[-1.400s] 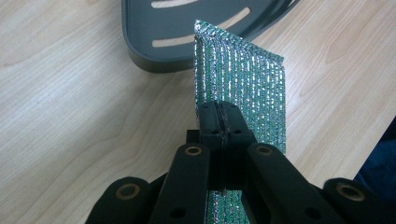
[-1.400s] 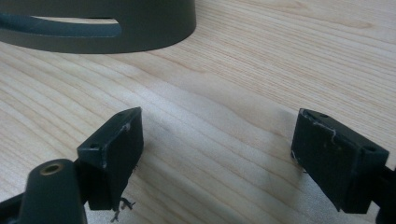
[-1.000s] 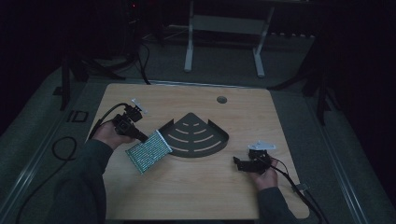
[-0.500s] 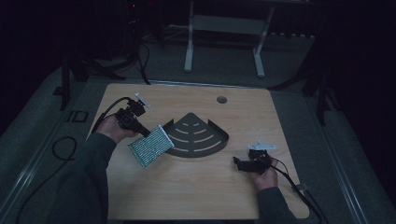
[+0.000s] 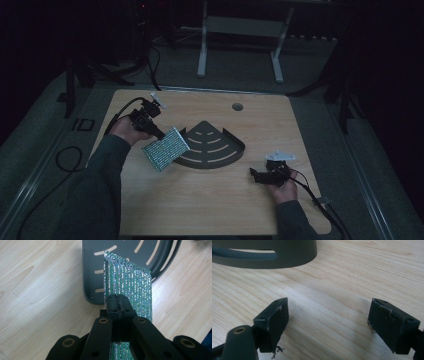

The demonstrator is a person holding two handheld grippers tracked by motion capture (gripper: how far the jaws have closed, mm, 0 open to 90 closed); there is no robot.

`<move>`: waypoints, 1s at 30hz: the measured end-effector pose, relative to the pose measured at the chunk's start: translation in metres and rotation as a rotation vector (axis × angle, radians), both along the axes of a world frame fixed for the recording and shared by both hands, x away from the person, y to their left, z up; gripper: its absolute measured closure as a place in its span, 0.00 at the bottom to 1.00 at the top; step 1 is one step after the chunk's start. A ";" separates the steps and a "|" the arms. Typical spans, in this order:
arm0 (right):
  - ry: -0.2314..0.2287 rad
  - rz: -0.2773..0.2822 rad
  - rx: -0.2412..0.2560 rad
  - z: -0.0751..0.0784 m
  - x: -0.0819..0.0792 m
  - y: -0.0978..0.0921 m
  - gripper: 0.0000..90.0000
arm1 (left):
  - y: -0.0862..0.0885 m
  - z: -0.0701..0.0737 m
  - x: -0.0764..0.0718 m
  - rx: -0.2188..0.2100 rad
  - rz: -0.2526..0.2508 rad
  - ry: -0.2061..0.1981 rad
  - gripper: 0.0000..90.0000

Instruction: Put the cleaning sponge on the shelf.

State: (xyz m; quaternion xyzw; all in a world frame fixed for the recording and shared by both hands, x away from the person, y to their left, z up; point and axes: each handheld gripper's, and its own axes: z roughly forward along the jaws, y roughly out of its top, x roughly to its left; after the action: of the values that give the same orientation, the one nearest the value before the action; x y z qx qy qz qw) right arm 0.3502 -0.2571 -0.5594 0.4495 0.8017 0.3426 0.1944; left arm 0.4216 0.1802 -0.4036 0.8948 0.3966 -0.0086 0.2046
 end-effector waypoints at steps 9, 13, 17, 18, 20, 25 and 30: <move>0.000 0.000 0.000 0.000 0.000 0.000 0.18 | -0.006 0.004 0.011 0.003 -0.012 -0.016 1.00; 0.000 0.000 0.000 0.000 0.000 0.000 0.18 | -0.009 0.006 0.015 -0.005 -0.009 -0.018 1.00; 0.000 0.000 0.000 0.000 0.000 0.000 0.18 | -0.014 0.010 0.018 -0.001 -0.018 -0.028 1.00; 0.000 0.000 0.000 0.000 0.000 0.000 0.18 | -0.016 0.011 0.019 0.001 -0.021 -0.030 1.00; 0.000 0.000 0.001 0.000 0.000 0.000 0.18 | -0.018 0.012 0.021 -0.005 -0.028 -0.030 1.00; 0.000 -0.001 0.001 0.000 0.000 0.000 0.18 | -0.022 0.009 0.025 -0.012 -0.038 -0.036 1.00; 0.000 0.000 0.000 0.000 0.000 0.000 0.18 | -0.027 0.005 0.030 -0.010 -0.040 -0.039 1.00</move>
State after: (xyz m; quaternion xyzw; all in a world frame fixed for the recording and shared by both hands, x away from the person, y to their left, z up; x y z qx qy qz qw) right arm 0.3502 -0.2571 -0.5594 0.4495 0.8018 0.3426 0.1945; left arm 0.4512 0.1535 -0.3988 0.9016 0.3744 0.0027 0.2168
